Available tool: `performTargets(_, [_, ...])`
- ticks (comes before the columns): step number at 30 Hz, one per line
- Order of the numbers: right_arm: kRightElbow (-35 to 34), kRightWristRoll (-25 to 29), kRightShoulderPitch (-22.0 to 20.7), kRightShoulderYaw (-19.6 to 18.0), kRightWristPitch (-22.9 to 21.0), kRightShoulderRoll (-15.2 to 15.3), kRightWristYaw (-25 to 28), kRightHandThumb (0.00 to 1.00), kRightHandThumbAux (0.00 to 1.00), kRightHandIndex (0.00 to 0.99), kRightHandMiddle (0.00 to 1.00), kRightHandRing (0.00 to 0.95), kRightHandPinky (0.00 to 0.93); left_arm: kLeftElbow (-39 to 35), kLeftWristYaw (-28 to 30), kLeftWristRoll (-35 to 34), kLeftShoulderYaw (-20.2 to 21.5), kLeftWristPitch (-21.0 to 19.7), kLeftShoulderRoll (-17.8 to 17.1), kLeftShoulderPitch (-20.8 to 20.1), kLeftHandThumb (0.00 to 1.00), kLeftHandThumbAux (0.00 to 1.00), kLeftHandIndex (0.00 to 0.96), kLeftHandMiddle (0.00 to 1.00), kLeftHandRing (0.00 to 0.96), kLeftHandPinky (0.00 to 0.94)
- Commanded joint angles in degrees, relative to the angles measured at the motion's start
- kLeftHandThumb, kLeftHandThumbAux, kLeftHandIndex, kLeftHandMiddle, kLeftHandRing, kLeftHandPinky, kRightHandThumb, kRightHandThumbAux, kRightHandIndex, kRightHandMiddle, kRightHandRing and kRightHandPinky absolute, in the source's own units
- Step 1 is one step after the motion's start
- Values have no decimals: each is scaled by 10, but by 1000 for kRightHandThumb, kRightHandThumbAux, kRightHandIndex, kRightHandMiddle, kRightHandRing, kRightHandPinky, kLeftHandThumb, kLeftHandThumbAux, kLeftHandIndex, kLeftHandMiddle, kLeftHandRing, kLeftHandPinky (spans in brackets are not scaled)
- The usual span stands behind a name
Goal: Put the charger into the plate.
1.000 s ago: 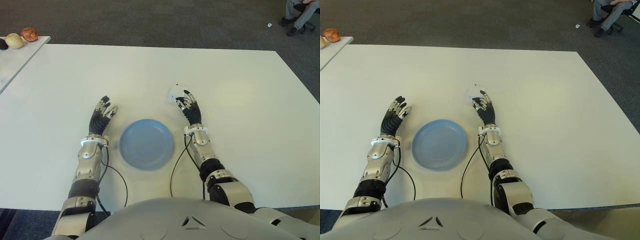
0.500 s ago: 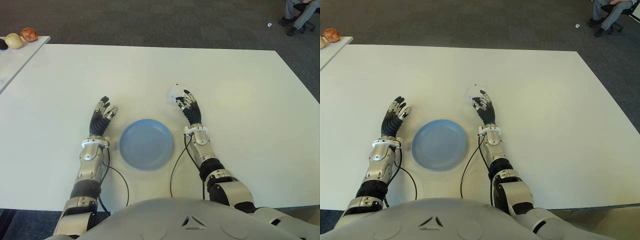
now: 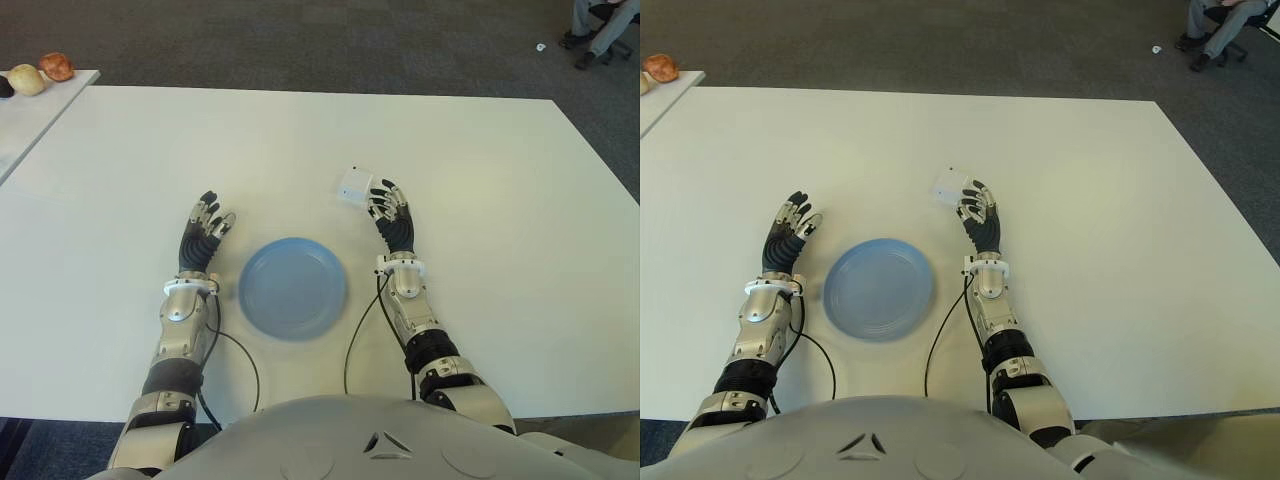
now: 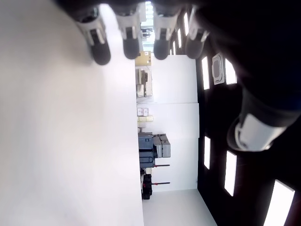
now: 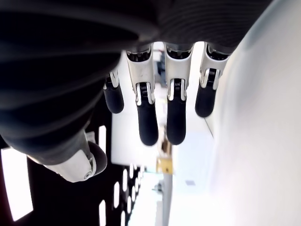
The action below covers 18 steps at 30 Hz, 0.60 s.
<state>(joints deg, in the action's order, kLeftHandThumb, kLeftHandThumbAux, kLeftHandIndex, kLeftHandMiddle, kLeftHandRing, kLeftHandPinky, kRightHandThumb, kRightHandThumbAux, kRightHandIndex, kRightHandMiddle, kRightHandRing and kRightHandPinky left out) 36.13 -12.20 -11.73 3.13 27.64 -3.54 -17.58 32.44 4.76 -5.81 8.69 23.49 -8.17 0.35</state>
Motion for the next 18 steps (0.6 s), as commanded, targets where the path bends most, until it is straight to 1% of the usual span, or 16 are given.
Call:
performTargets(1, [-39,-45,1,24,-19,-15,-36,487,622,136,257,262,259,54,-1,6,-4,-40,12,28,0,579,0,65,46,45])
performTargets(2, [-25,-73,-23,31,-19,-1,-58,481,618,133,249,257,259,58,-2,7,-5,-38,13,27,0,579,0,65,46,45])
performTargets(3, [-15,-92,-40,36,-19,8,-74,455,602,121,225,241,260,60,-2,8,-5,-37,13,26,0,578,0,66,46,46])
performTargets(6, [13,-123,-72,45,-17,25,-102,416,581,105,192,219,259,68,-3,9,-6,-32,14,23,0,577,0,67,47,47])
performTargets(9, [33,-137,-88,53,-11,34,-113,398,570,91,169,201,245,74,-2,9,-6,-28,15,21,0,576,0,67,46,44])
performTargets(13, [47,-138,-96,62,-9,42,-110,398,564,79,147,178,220,81,-2,8,-6,-26,16,18,0,572,0,66,45,44])
performTargets(18, [64,-145,-105,74,-14,47,-111,407,563,66,139,169,223,90,-5,8,-5,-25,18,12,0,569,1,70,50,53])
